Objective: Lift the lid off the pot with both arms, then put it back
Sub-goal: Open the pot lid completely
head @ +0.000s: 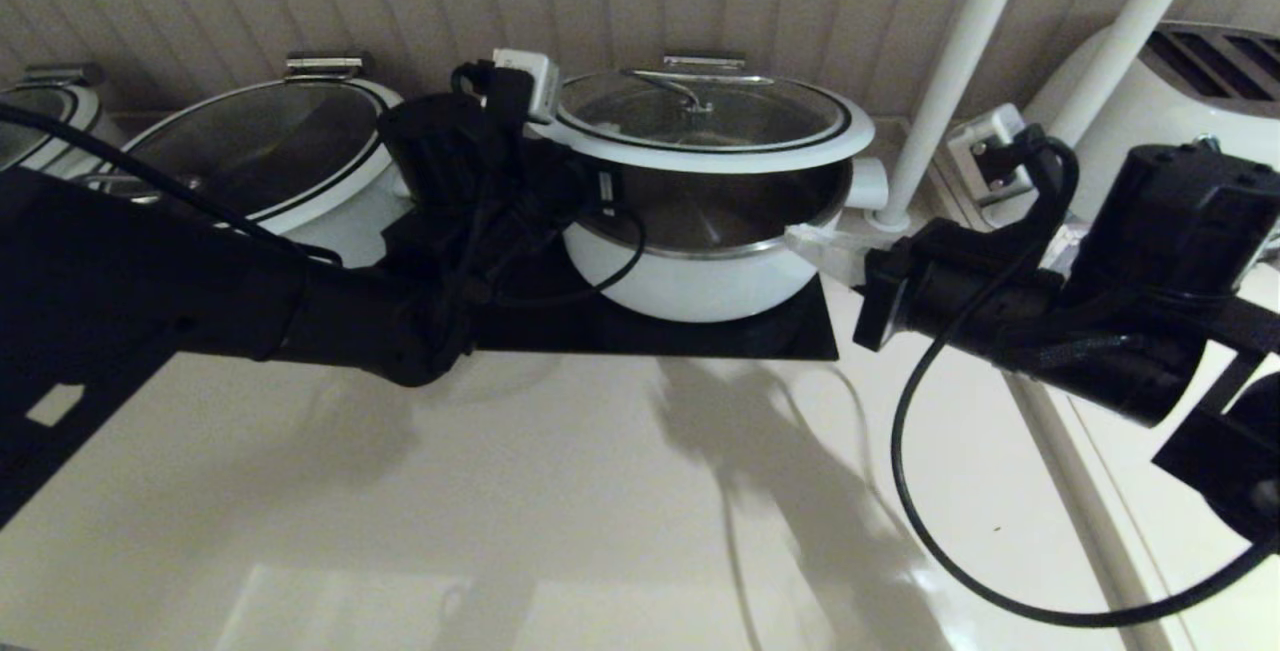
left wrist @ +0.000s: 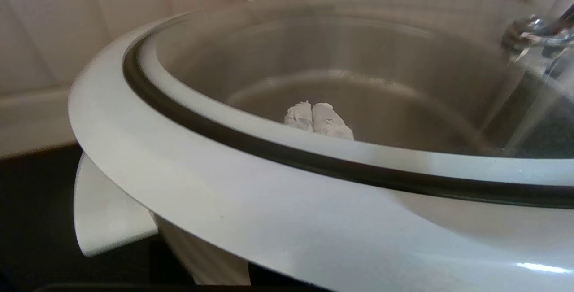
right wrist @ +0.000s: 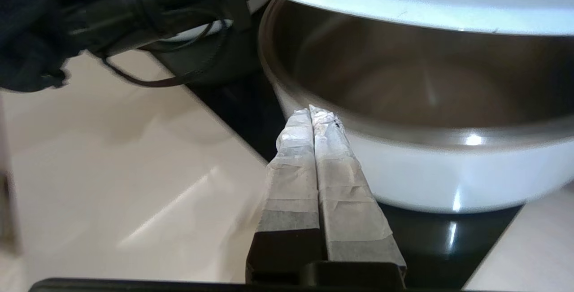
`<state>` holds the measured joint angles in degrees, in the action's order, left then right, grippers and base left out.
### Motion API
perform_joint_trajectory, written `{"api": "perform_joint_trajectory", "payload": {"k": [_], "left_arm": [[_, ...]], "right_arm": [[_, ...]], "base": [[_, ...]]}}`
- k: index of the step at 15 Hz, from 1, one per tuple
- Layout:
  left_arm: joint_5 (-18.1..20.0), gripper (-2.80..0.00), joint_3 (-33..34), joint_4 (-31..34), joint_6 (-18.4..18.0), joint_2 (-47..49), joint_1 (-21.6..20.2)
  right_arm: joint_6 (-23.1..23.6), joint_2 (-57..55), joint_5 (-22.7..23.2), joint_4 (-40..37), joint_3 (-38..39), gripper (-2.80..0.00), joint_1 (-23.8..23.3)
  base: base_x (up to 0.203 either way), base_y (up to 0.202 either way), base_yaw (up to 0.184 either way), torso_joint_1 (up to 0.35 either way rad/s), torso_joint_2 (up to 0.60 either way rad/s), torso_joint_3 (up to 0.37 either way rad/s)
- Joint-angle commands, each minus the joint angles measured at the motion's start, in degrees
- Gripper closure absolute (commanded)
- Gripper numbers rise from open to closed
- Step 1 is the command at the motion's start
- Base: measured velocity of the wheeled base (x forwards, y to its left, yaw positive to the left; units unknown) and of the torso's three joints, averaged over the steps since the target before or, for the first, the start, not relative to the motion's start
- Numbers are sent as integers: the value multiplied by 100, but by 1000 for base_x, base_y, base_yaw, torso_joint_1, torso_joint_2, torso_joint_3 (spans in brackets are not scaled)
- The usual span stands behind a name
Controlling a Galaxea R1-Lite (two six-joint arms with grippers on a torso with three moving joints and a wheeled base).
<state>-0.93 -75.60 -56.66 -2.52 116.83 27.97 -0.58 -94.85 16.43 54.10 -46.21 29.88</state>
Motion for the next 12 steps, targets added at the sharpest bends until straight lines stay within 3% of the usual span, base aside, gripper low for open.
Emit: {"api": "perform_joint_trajectory", "payload": {"k": [1,4,12], "left_arm": [[-4,0,-105,-12,-3,33,-2],[-4,0,-96,-12,-3,25,-2],[-13,0,-78,-20,-3,33,-2]], "right_arm": [[4,-430,-5,475,-18,0,1],[11,-836,-60,954,-273,0,-1],[14,-1645,-148,963,-1500,0,-252]], "base": [[0,0,0,0,0,0],[0,0,0,0,0,0],[0,0,0,0,0,0]]}}
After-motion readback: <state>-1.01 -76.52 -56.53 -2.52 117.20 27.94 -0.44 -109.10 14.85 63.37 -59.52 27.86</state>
